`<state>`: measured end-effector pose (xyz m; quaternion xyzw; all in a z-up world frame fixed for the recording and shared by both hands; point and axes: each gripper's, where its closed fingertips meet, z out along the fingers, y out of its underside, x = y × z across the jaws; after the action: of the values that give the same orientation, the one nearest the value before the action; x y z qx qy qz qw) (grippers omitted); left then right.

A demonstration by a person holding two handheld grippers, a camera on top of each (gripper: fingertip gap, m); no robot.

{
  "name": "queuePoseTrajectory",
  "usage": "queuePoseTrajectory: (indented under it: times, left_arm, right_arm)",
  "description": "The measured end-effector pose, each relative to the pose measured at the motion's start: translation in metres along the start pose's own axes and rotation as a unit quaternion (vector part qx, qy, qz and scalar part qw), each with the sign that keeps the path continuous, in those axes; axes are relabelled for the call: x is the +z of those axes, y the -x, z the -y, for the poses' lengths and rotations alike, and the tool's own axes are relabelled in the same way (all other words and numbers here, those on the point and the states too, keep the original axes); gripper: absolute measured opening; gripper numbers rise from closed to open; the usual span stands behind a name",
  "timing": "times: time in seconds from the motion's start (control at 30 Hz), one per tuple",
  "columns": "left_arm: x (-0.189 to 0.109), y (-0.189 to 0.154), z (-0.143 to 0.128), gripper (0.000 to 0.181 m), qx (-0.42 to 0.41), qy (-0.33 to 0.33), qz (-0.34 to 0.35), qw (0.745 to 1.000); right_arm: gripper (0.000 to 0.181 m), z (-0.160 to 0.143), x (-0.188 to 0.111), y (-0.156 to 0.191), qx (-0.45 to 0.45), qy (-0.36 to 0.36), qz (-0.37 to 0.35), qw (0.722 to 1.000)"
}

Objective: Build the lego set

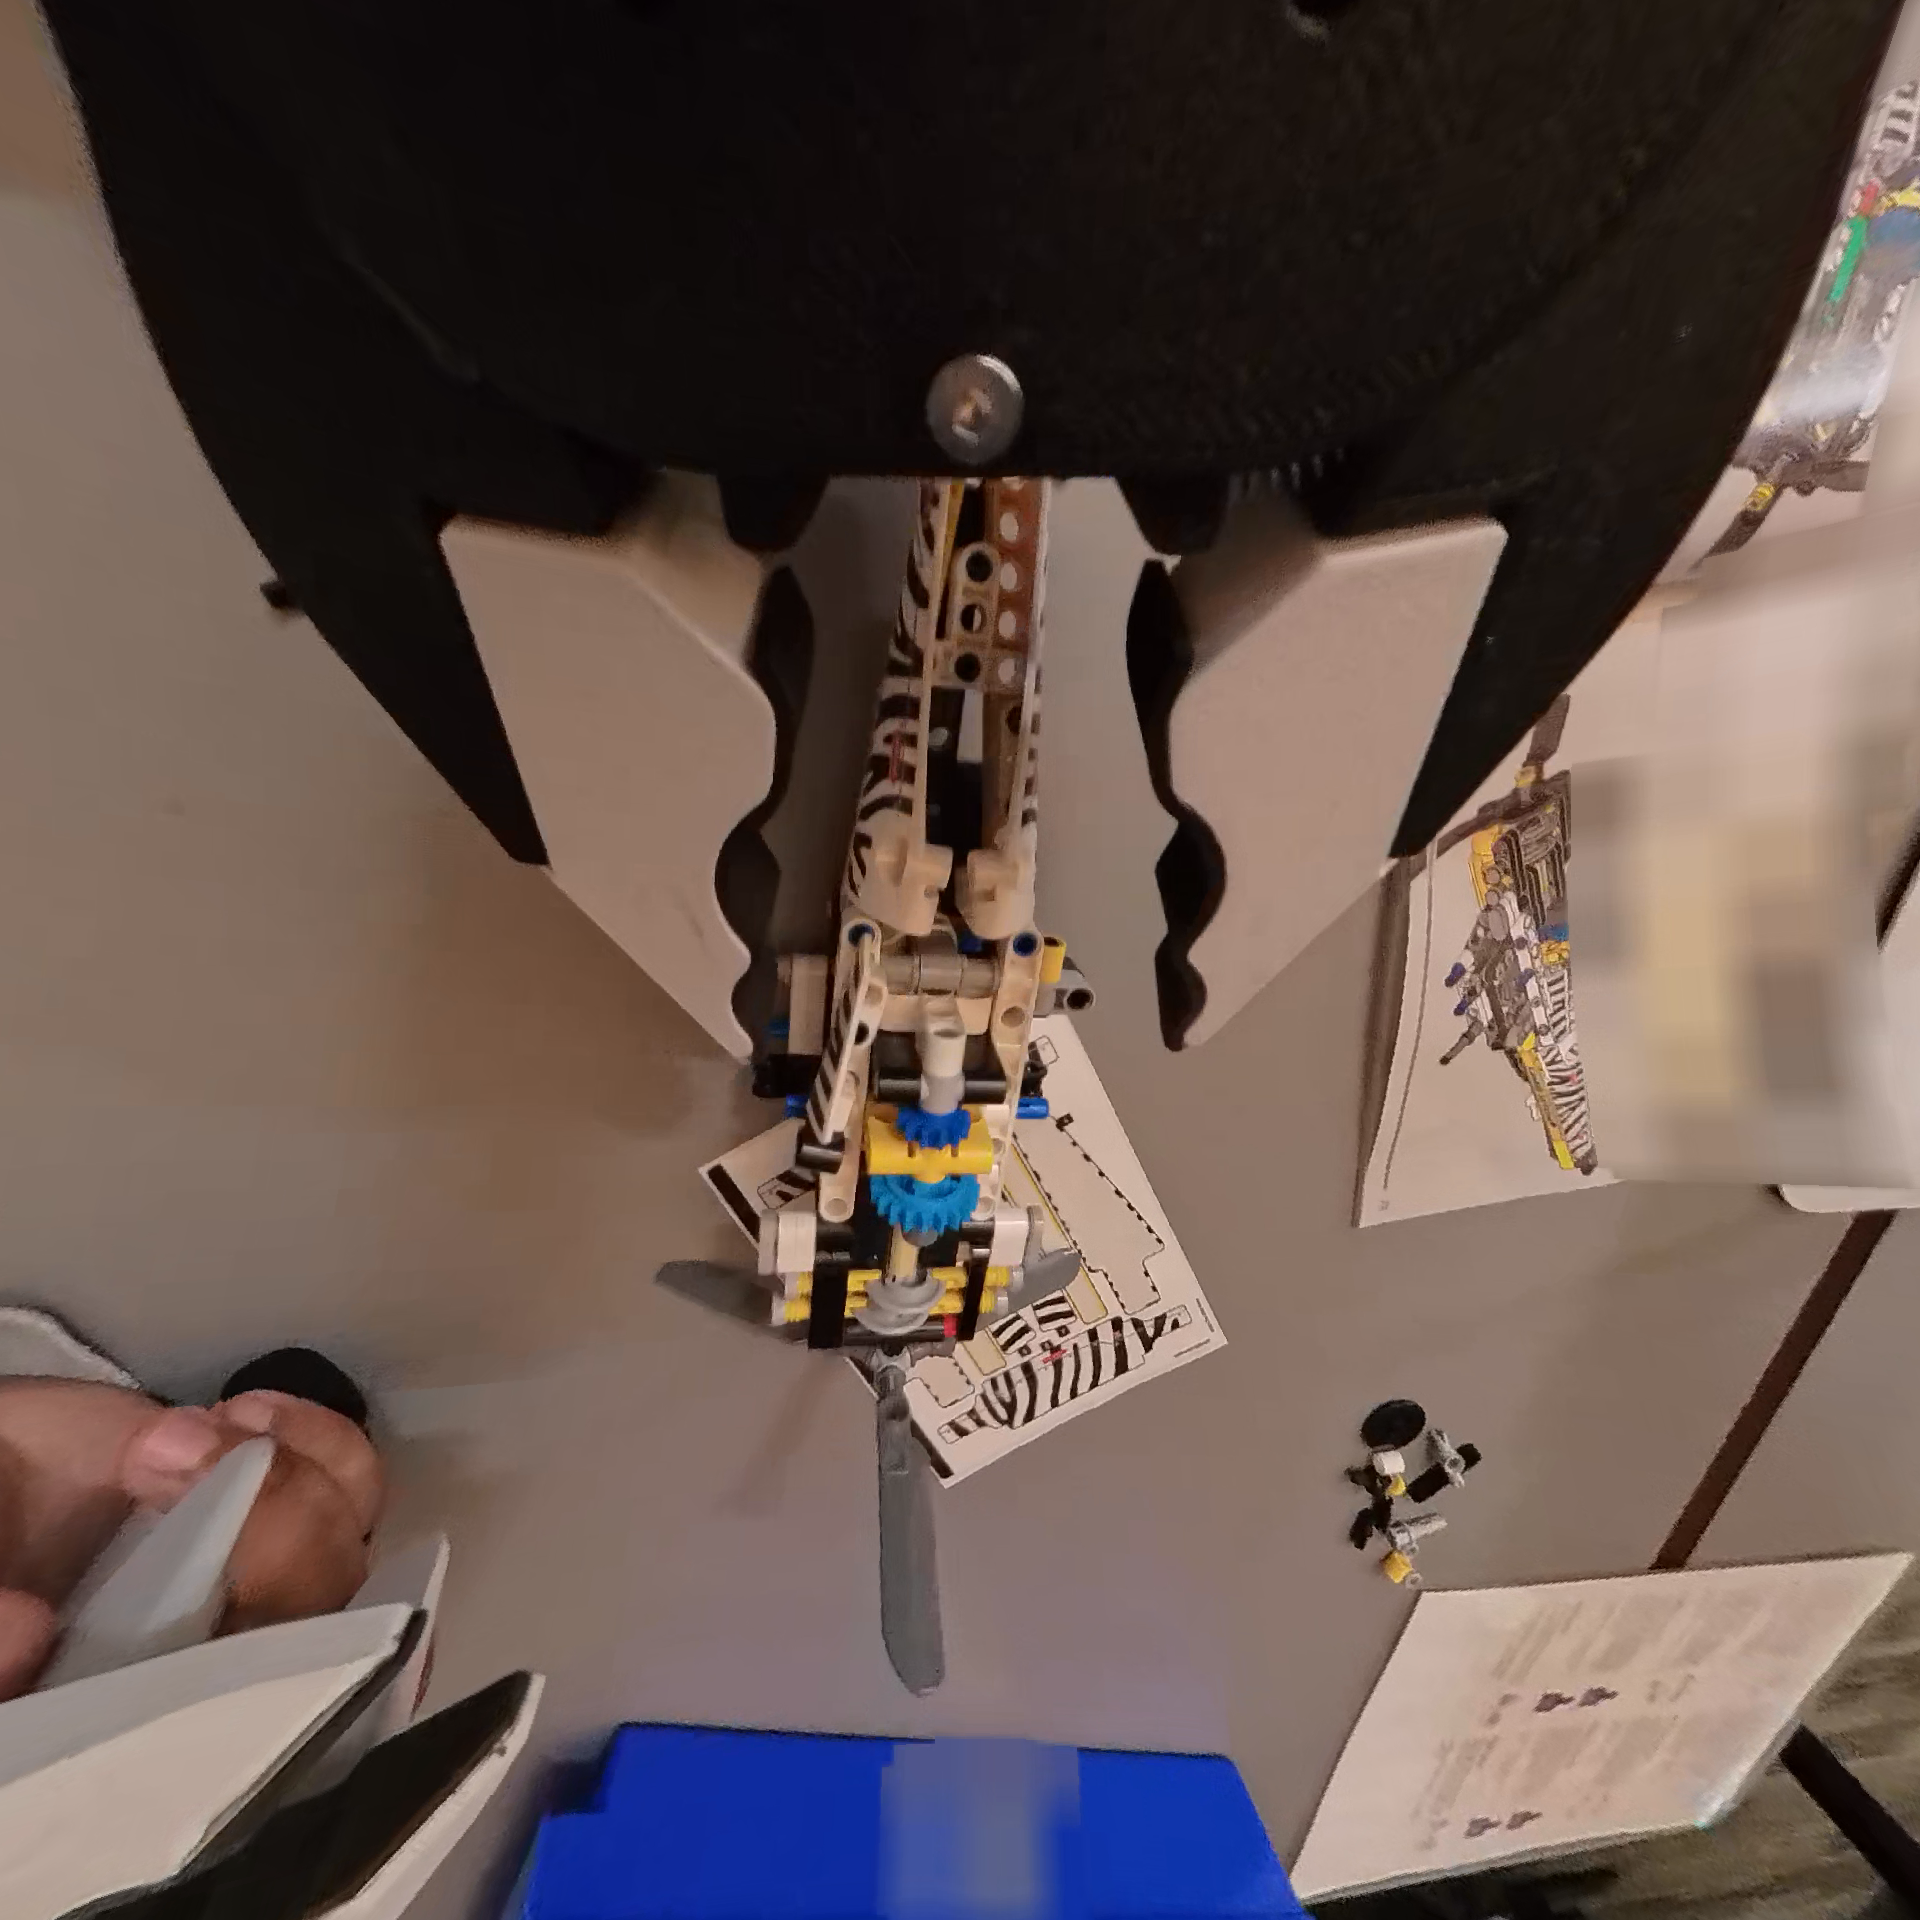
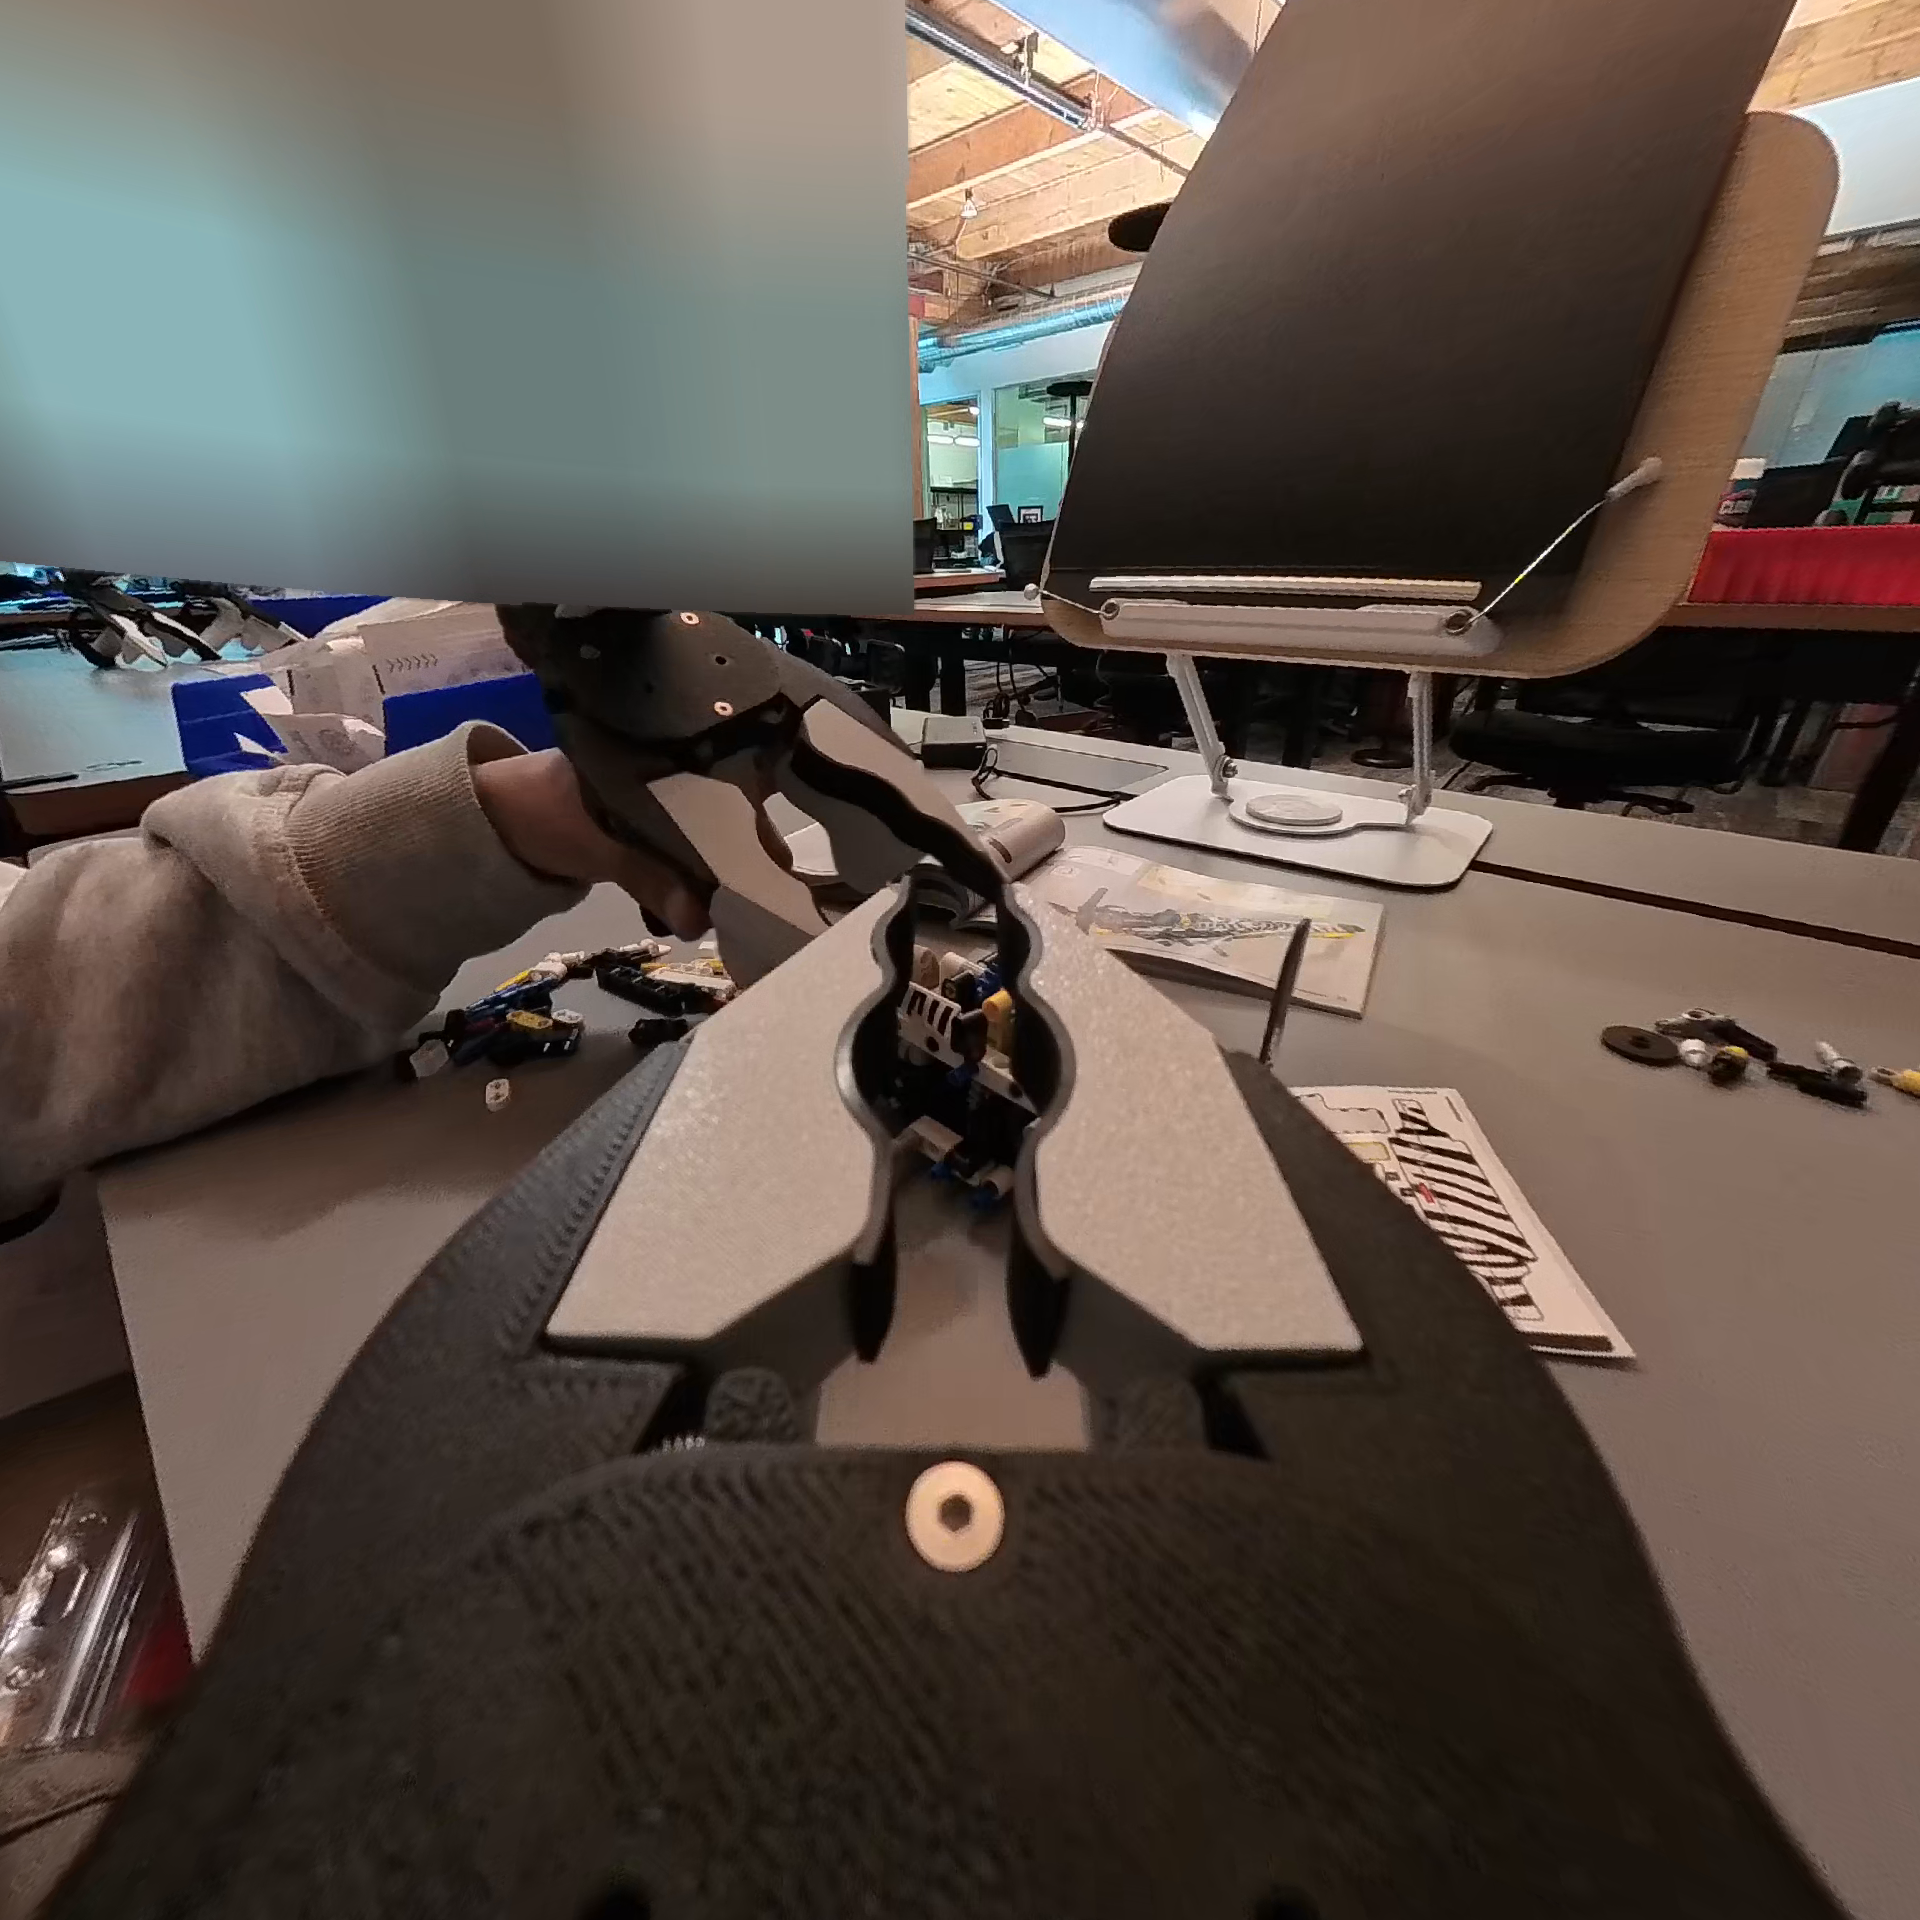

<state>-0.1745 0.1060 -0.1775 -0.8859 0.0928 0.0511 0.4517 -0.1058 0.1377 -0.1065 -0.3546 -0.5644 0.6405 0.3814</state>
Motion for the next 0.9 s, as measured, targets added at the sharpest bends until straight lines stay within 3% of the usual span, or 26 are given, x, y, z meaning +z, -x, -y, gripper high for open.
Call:
queuePoseTrajectory:
  times: [0.2,0.4,0.53,0.67,0.9]
  left_arm:
    - [0.008,0.002,0.001,0.069,0.018,0.027,0.041,0.999]
    - [0.009,0.001,0.001,0.063,0.014,0.033,0.036,0.999]
    - [0.008,-0.001,0.004,0.039,0.008,0.023,0.027,0.999]
    - [0.008,-0.001,0.003,0.039,-0.003,0.022,0.016,1.000]
    - [0.011,-0.004,-0.006,0.067,0.002,0.048,0.012,0.999]
  right_arm:
    - [0.012,0.000,0.000,0.000,0.000,0.000,0.001,1.000]
    - [0.012,0.000,0.001,0.001,0.000,-0.002,0.003,1.000]
    - [0.012,0.000,0.001,0.001,0.000,-0.002,0.004,1.000]
    - [0.012,0.000,0.002,0.002,0.000,-0.001,0.005,1.000]
    - [0.012,0.000,0.003,0.002,0.001,0.000,0.006,1.000]
